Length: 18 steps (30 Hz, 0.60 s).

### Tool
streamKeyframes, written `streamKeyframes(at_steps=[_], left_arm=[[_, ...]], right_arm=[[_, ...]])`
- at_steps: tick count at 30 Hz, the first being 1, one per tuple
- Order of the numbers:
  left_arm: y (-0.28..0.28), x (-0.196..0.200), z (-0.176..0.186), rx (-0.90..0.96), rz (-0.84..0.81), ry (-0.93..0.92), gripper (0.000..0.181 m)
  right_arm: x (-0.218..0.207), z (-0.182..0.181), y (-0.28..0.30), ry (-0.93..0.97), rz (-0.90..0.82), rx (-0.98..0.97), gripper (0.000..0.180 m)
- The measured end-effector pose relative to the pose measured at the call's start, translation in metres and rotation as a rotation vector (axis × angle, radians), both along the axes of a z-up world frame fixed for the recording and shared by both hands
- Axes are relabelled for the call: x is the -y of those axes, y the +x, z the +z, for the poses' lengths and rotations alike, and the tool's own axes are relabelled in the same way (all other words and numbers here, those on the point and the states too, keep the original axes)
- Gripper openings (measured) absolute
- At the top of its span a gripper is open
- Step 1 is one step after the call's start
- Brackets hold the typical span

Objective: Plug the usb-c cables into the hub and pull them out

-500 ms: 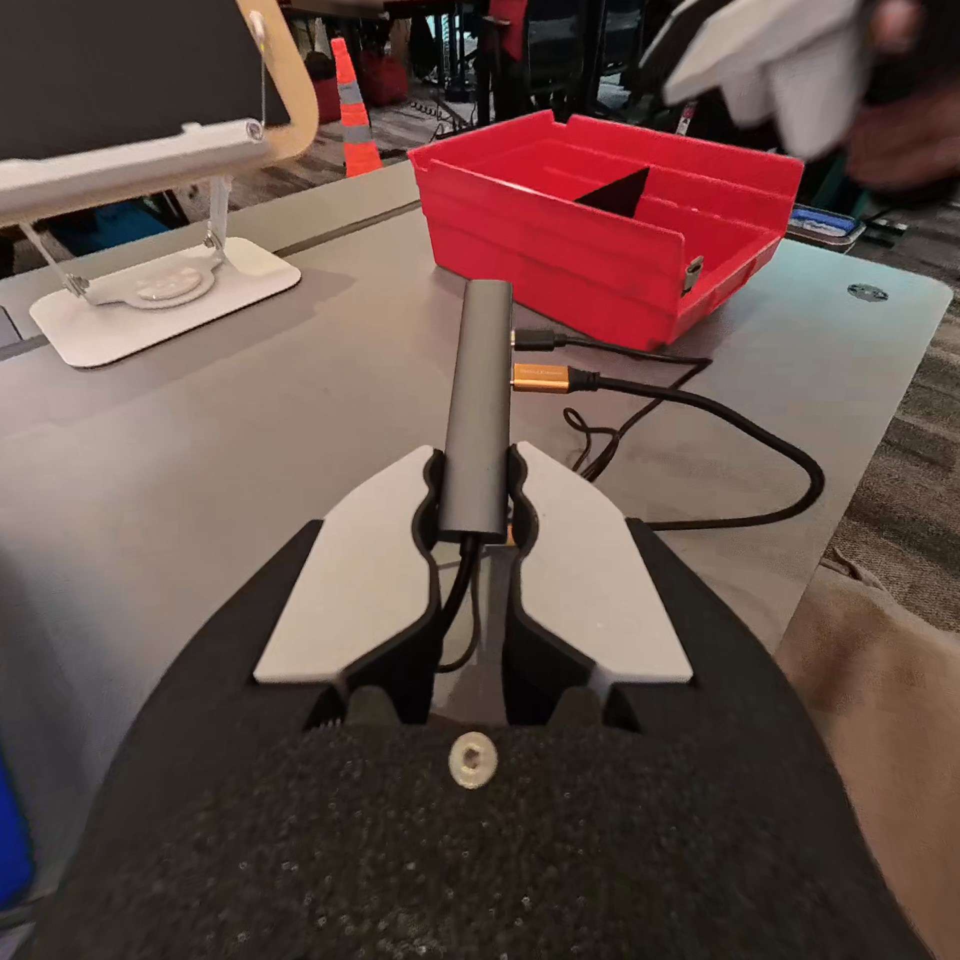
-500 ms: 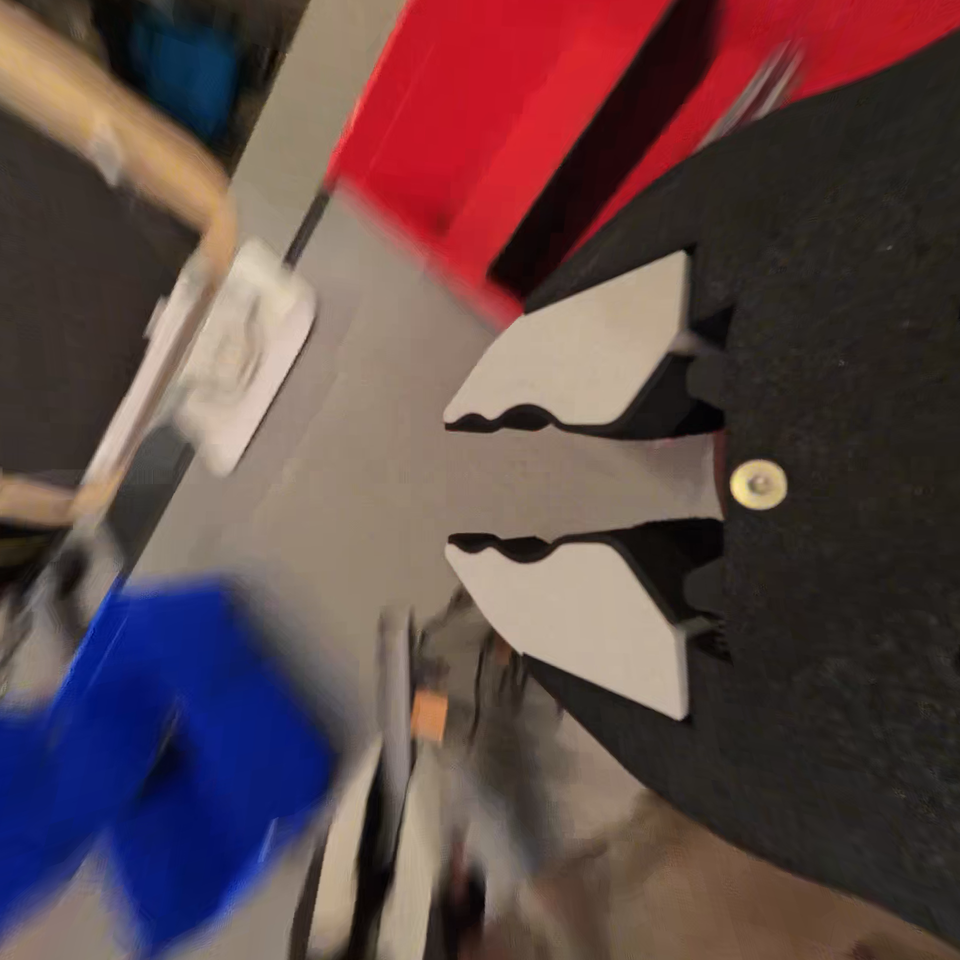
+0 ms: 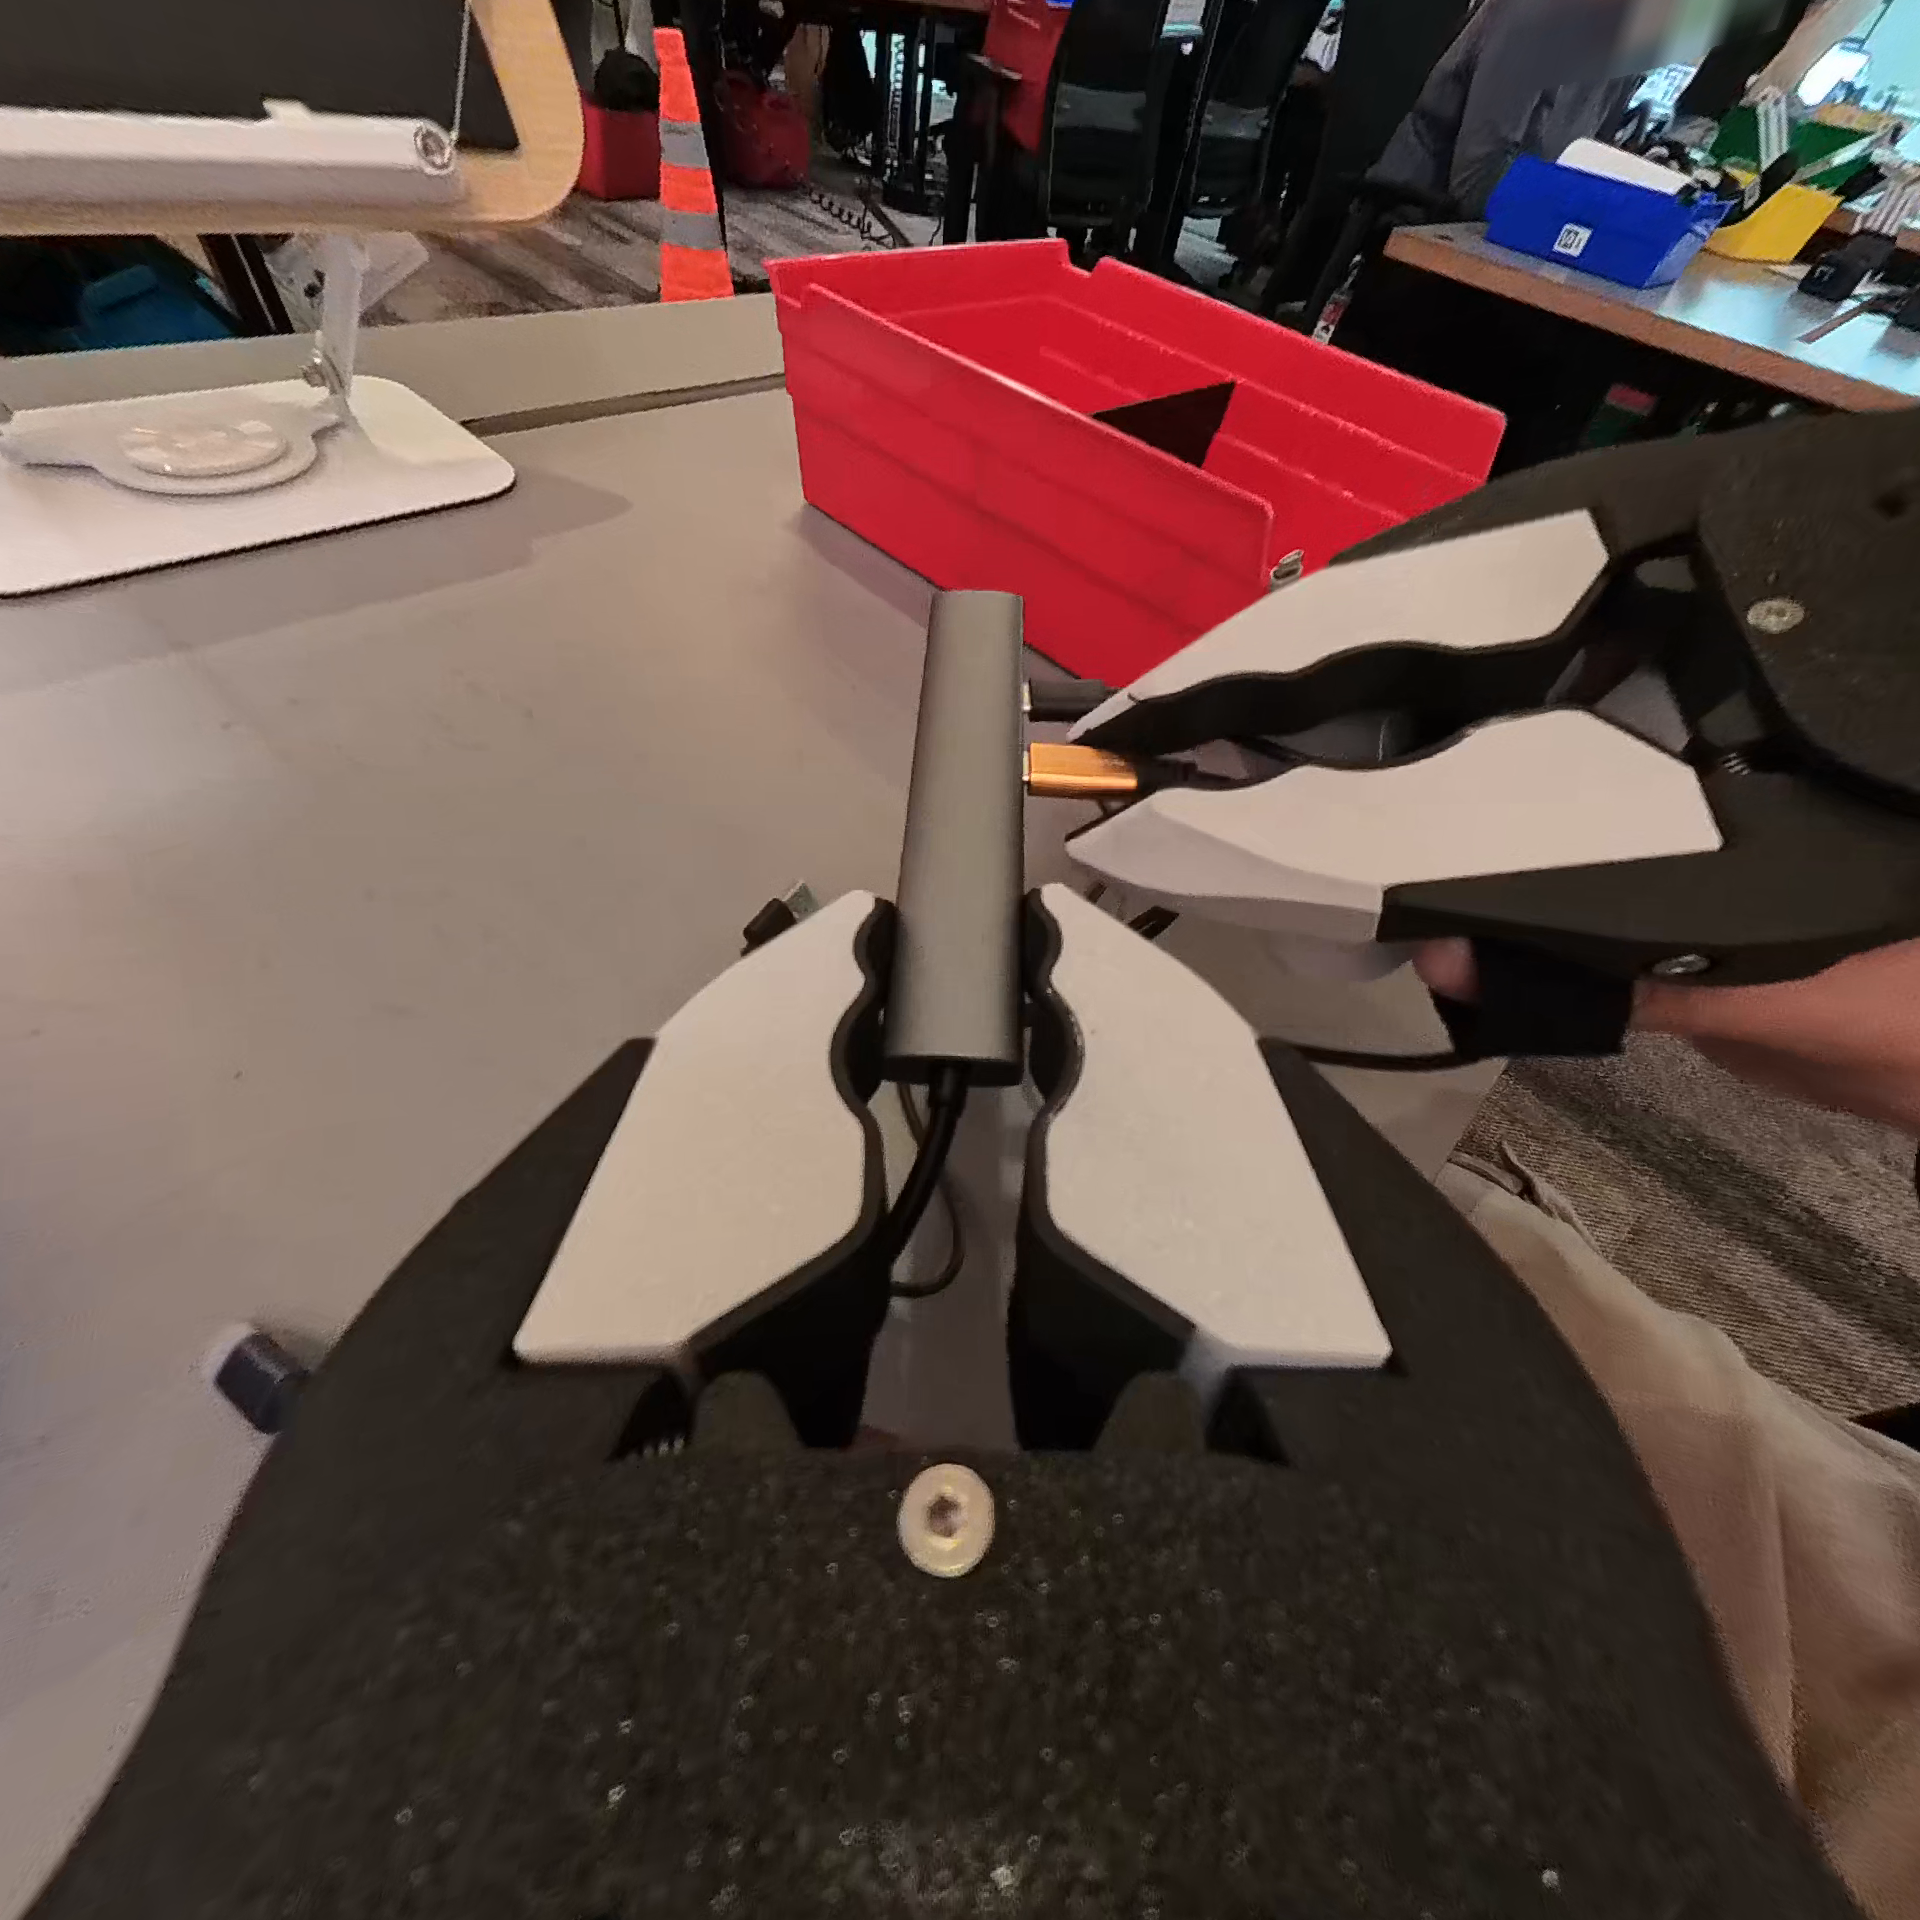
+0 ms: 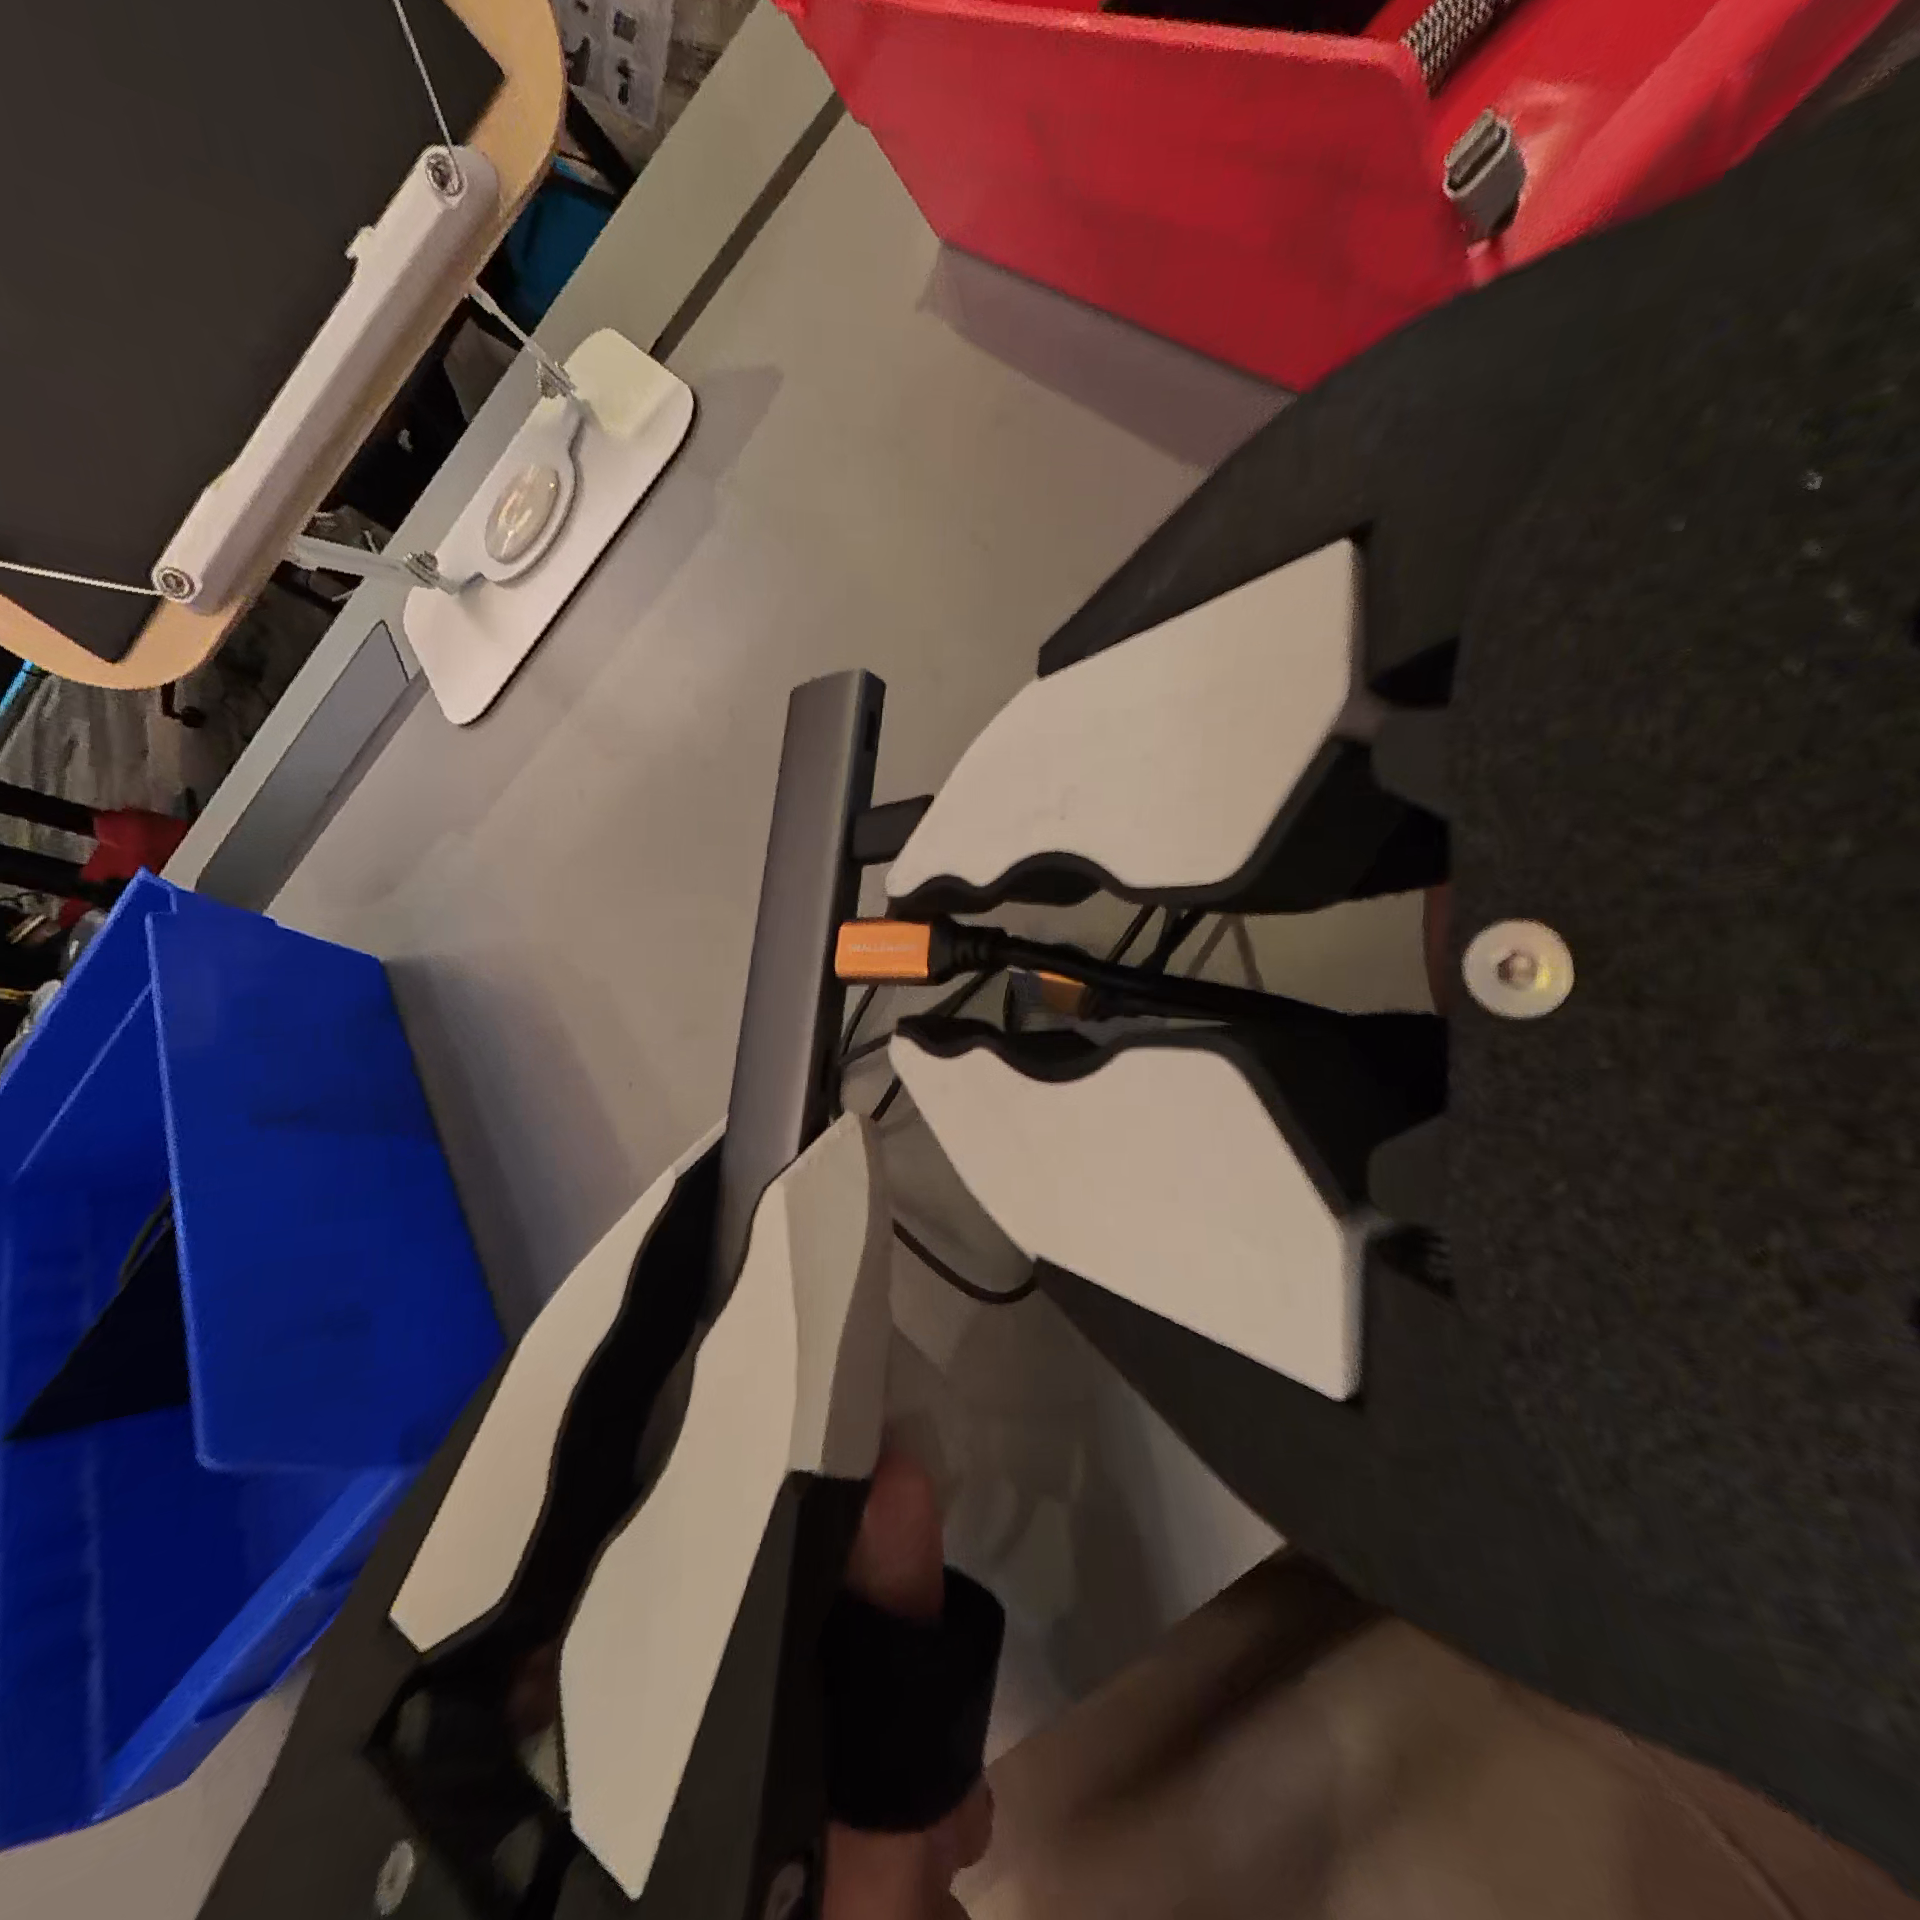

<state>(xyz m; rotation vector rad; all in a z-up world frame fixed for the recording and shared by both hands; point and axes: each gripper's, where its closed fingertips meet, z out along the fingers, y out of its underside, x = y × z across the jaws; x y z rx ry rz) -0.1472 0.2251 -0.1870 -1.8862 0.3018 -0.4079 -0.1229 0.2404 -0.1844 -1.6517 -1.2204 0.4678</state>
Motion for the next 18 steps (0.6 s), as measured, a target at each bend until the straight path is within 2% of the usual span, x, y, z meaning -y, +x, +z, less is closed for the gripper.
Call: streamKeyframes(at_steps=[3, 7, 11, 14, 18], left_arm=[[-0.001, 0.001, -0.004, 0.015, 0.013, -0.019, 0.022], [-0.003, -0.001, -0.003, -0.095, 0.039, 0.012, 0.023], [0.001, -0.008, -0.006, -0.065, 0.036, -0.01, 0.024], [0.006, -0.01, -0.008, -0.115, 0.035, 0.012, 0.024], [0.012, -0.015, -0.011, -0.136, 0.036, 0.021, 0.025]], right_arm=[[-0.003, -0.006, 0.0, 0.03, -0.037, 0.015, 0.012], [-0.005, -0.004, 0.0, 0.047, -0.074, 0.002, 0.011], [-0.01, -0.004, 0.006, 0.025, -0.102, -0.011, 0.012], [-0.011, -0.006, 0.012, -0.008, -0.101, -0.023, 0.012], [-0.014, -0.008, 0.02, 0.046, -0.137, 0.022, 0.012]])
